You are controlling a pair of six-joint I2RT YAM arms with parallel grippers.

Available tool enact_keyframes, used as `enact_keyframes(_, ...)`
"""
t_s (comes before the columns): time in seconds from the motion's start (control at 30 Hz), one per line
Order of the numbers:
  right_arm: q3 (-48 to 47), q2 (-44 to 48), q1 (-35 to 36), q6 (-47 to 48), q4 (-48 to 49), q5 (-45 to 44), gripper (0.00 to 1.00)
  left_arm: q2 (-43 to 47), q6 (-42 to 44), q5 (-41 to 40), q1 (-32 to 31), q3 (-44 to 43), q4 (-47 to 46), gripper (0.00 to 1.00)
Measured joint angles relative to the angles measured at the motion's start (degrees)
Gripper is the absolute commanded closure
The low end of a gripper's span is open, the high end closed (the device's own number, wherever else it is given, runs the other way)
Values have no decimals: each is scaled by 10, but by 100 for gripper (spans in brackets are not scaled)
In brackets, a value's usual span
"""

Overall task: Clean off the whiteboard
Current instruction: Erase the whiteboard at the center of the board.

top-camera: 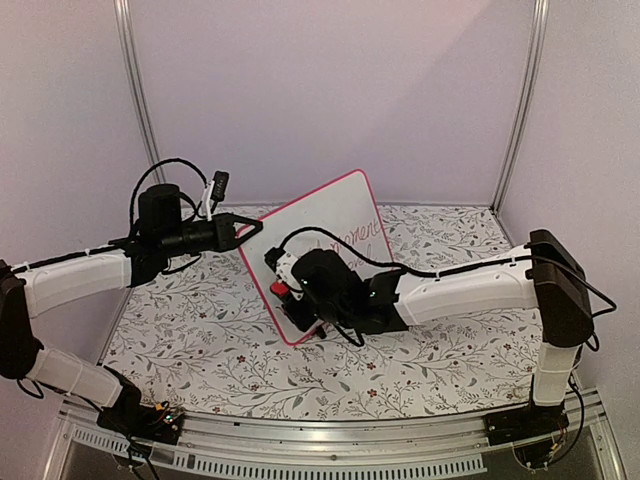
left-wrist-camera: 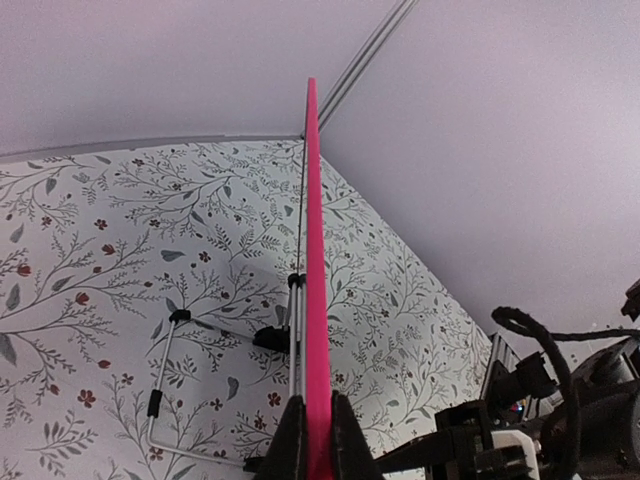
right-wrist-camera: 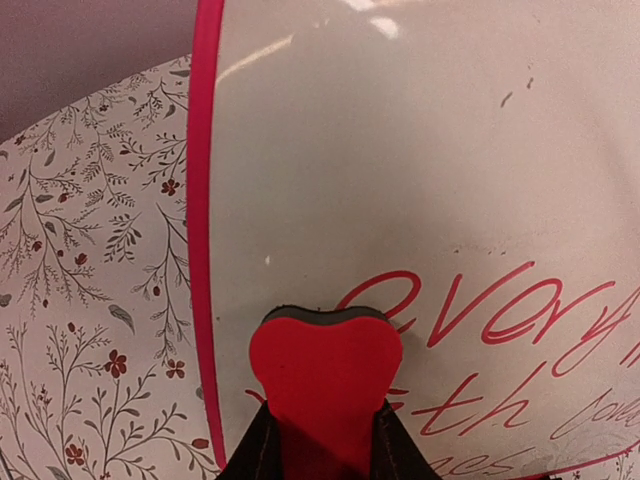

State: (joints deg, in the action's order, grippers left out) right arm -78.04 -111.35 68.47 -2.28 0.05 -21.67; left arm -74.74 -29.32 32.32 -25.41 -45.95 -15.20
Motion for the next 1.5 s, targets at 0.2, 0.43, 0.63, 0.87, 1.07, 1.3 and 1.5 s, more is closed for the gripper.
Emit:
enact_keyframes(0.2, -30, -5, -5, 12, -14, 9, 76, 1, 1, -5, 1, 0, 0, 100)
enact_keyframes(0.43, -66, -6, -17, 38, -12, 13, 76, 1, 0, -5, 1, 0, 0, 100)
enact_keyframes(0.63, -70, -6, -22, 45, -9, 17, 76, 1, -2, -5, 1, 0, 1, 100)
enact_keyframes(0.87, -23, -3, -23, 30, 44, 22, 76, 1, -2, -7, 1, 0, 1, 100)
enact_keyframes(1.07, 21, 5, -23, 7, 66, 28, 76, 1, -2, -7, 1, 0, 1, 100)
enact_keyframes(1.3, 50, 11, -23, -10, 73, 30, 76, 1, -1, -6, 1, 0, 1, 100)
enact_keyframes(1.5, 65, 13, -23, -20, 73, 30, 76, 1, -1, -6, 1, 0, 1, 100)
